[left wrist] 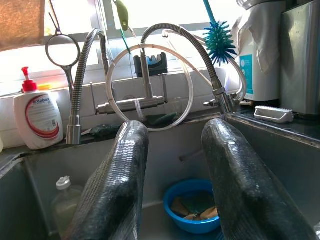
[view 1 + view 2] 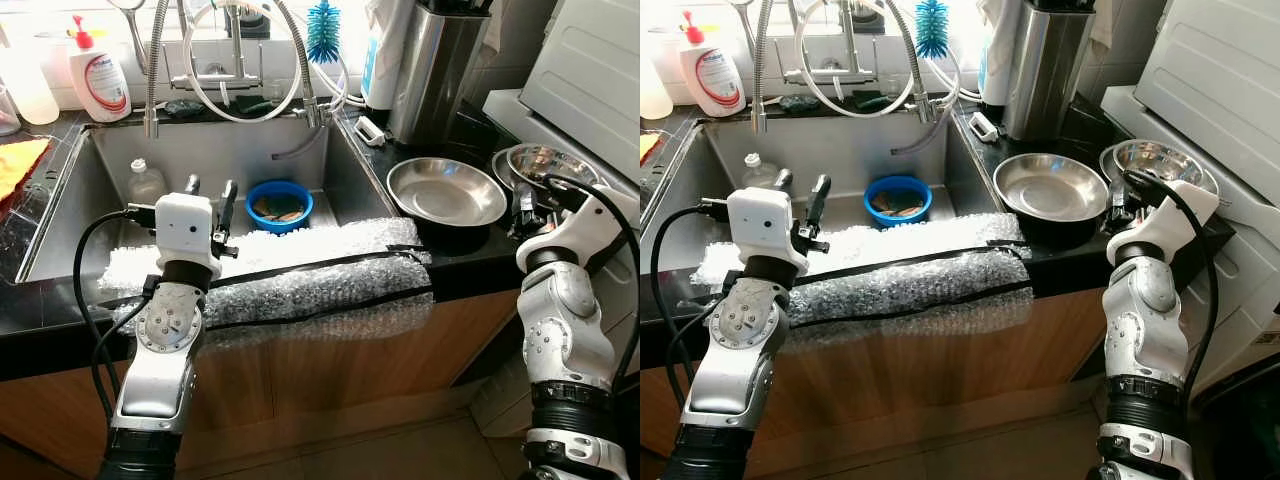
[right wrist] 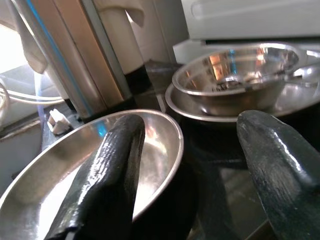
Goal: Kitchen organization
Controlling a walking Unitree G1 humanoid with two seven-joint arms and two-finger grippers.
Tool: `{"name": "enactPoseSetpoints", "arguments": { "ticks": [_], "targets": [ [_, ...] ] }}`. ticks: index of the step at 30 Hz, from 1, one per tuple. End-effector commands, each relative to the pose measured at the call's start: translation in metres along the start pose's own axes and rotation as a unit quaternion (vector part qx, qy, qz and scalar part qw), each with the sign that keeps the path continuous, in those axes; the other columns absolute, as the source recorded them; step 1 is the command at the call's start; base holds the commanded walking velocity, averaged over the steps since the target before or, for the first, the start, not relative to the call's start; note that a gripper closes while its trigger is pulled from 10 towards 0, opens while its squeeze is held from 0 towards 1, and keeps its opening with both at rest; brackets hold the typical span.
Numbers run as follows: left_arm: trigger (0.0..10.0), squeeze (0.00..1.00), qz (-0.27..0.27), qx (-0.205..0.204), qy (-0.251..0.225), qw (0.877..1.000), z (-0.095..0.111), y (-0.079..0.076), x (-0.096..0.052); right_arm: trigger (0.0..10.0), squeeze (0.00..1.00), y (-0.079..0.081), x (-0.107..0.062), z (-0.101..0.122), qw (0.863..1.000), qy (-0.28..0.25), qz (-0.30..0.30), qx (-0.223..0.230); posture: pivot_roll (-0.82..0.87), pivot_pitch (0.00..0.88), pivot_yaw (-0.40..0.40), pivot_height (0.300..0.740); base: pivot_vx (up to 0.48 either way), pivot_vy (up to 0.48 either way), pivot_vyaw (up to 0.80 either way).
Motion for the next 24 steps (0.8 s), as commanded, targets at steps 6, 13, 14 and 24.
{"name": "enactPoseSetpoints", "arguments": {
  "ticks": [6,13,14,24],
  "targets": [
    [10.0,0.0,-0.005,0.008,-0.001,1.0,0.002,-0.001,-0.001,10.0,1.0,-0.005,0.006,-0.002,0.999,0.028,-0.014,0.031,0.01,0.0,-0.071,0.74,0.0,0.0,0.0],
    [10.0,0.0,-0.004,0.009,-0.002,1.0,0.003,-0.001,0.0,10.0,0.0,-0.004,0.012,-0.012,0.996,0.067,-0.021,0.05,0.01,0.0,-0.074,0.74,0.0,0.0,0.0],
    [10.0,0.0,-0.004,0.009,-0.002,1.0,0.003,-0.001,0.0,10.0,0.0,-0.004,0.012,-0.012,0.996,0.067,-0.021,0.05,0.01,0.0,-0.074,0.74,0.0,0.0,0.0],
    [10.0,0.0,-0.007,0.013,-0.007,1.0,0.004,-0.003,0.001,10.0,0.0,0.009,0.026,-0.015,0.994,0.088,-0.014,0.065,0.02,0.0,-0.077,0.74,0.0,0.0,0.0]
  ]
}}
Point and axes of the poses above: a point about 5 cm out from each wrist's last joint towards the gripper, its own x axis pointing out of the wrist towards the gripper, its own z axis along the axis of the wrist's last joint, y = z × x, the point moved 1 cm from there along x, pointing out of the wrist towards the gripper, and after that the axes turned 2 degrees about -x, right-handed, at the moved point
